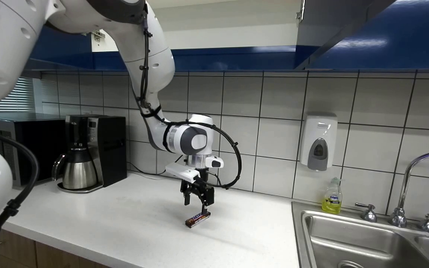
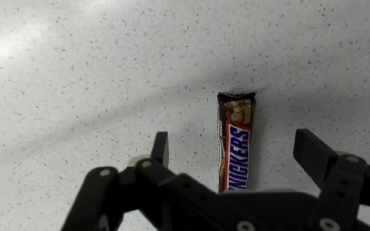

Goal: Put the candy bar in the open cabinet

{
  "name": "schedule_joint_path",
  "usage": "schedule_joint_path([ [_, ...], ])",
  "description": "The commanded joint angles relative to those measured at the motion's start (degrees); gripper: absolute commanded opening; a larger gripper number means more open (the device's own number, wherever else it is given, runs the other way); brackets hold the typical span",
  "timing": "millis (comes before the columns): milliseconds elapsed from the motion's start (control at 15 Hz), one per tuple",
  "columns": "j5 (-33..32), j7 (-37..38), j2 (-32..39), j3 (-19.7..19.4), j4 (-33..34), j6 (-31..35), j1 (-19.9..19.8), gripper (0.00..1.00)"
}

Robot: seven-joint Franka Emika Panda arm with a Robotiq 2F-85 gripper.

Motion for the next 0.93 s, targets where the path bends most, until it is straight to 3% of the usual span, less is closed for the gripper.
schedule_joint_path([
  [0,0.7,0.6,2.5,1.2,3.7,-1.4,-1.1,1.00],
  [67,-0.5,0.4,1.3,0.7,1.4,-0.2,-0.6,1.00],
  [333,-0.5,0.4,2.3,0.8,2.6,-0.2,-0.6,1.00],
  [867,-0.5,8.6,2.9,-0.6,2.7,-0.6,0.7,1.00],
])
